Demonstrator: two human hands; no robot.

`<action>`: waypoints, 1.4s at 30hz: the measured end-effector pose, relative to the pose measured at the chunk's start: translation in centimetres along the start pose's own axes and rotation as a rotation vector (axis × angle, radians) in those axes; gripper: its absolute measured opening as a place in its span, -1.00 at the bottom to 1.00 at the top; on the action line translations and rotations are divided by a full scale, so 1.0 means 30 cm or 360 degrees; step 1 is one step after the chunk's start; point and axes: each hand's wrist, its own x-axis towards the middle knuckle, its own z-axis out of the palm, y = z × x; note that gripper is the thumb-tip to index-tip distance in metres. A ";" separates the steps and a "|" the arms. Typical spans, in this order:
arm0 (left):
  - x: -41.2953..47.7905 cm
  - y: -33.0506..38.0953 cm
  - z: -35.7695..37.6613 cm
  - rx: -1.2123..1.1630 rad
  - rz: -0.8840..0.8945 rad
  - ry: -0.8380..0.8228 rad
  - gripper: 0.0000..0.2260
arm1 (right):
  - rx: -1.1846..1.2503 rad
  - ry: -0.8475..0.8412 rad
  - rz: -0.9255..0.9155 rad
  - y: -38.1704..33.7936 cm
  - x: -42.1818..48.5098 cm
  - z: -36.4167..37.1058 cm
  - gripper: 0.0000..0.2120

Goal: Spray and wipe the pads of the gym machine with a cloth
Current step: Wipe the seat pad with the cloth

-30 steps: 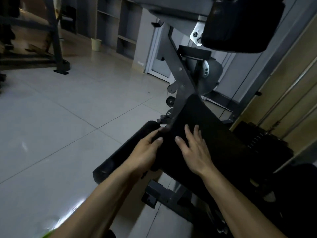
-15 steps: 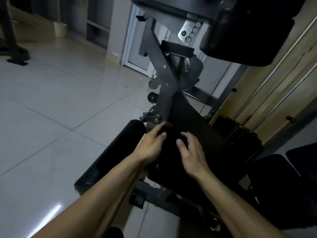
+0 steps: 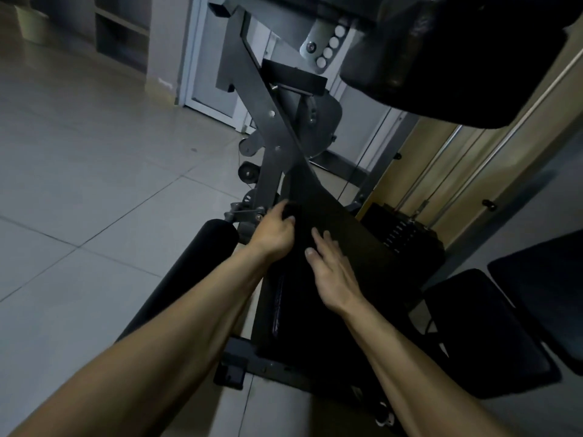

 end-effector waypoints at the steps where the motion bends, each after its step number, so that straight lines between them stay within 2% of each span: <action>1: -0.027 -0.009 -0.002 0.0068 0.0064 -0.0040 -0.54 | 0.0008 -0.0001 0.0004 0.000 0.000 -0.001 -0.47; 5: -0.117 -0.043 -0.003 0.0281 0.0264 -0.0186 -0.43 | 0.0013 -0.0029 0.0039 -0.011 0.003 -0.009 -0.46; 13: 0.209 0.026 0.006 0.0273 0.0066 -0.0125 -0.50 | 0.0054 -0.0011 0.0013 -0.011 -0.009 -0.004 -0.47; 19: 0.139 -0.004 -0.019 0.0329 0.0141 -0.0167 -0.50 | 0.0104 0.0012 -0.0034 -0.005 -0.012 -0.006 -0.49; 24: 0.106 -0.026 -0.026 0.0377 0.0167 -0.0255 -0.45 | 0.0189 0.0005 0.0072 -0.002 0.170 -0.151 -0.68; 28: 0.208 -0.016 0.001 0.0384 0.0100 -0.0221 -0.44 | 0.0121 -0.0056 0.0054 -0.019 0.331 -0.105 -0.53; 31: 0.350 -0.013 0.018 0.0412 0.0058 -0.0205 -0.45 | 0.0043 0.0002 0.0116 -0.006 0.363 -0.041 -0.48; 36: 0.581 0.015 0.015 0.0250 -0.0124 -0.0127 -0.63 | 0.0018 0.0004 0.0088 0.025 0.403 -0.022 -0.48; 40: 0.509 -0.020 0.026 0.0235 -0.0010 -0.0182 -0.56 | 0.0085 0.0051 0.0045 0.041 0.398 -0.014 -0.47; 42: 0.442 -0.044 0.032 0.0296 0.0062 -0.0196 -0.45 | 0.0076 0.0074 0.0001 0.040 0.391 -0.014 -0.44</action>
